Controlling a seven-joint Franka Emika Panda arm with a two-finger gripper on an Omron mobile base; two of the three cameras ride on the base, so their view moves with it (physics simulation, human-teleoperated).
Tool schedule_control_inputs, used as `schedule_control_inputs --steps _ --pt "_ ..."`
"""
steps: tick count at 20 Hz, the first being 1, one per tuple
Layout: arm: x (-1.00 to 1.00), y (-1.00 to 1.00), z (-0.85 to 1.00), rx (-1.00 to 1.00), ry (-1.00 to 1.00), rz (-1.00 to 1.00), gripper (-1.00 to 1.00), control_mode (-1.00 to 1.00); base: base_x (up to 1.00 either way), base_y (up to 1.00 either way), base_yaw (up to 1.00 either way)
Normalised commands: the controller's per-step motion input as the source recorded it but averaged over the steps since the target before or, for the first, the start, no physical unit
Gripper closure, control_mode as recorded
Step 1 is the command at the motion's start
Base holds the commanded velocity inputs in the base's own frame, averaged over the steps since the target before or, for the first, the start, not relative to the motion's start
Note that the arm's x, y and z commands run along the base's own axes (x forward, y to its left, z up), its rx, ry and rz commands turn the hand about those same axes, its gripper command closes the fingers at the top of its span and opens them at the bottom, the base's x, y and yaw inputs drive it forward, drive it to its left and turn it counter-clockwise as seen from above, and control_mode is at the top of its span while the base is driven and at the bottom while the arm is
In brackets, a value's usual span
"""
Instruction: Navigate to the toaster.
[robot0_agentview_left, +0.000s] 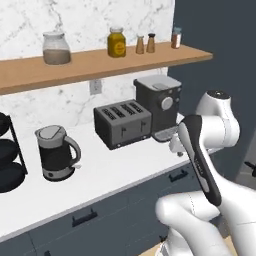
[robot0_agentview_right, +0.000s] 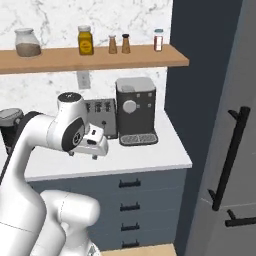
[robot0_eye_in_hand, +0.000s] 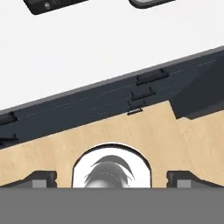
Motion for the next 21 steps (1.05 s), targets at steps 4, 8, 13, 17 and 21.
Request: schedule_control_inputs --steps 4,8,13,17,21 --pt "0.00 0.00 0.00 0.00 0.00 0.00 -1.00 1.00 0.87 -0.03 0.44" --pt "0.00 0.00 0.00 0.00 0.00 0.00 -1.00 1.00 0.63 -0.34 0.38" --pt "0.00 0.00 0.00 0.00 0.00 0.00 -1.00 1.00 0.29 -0.71 0.28" --pt "0.00 0.00 0.00 0.00 0.00 0.00 -1.00 1.00 0.15 -0.78 0.22" --pt "0.00 0.00 0.00 0.00 0.00 0.00 -1.00 1.00 0.17 -0.74 0.17"
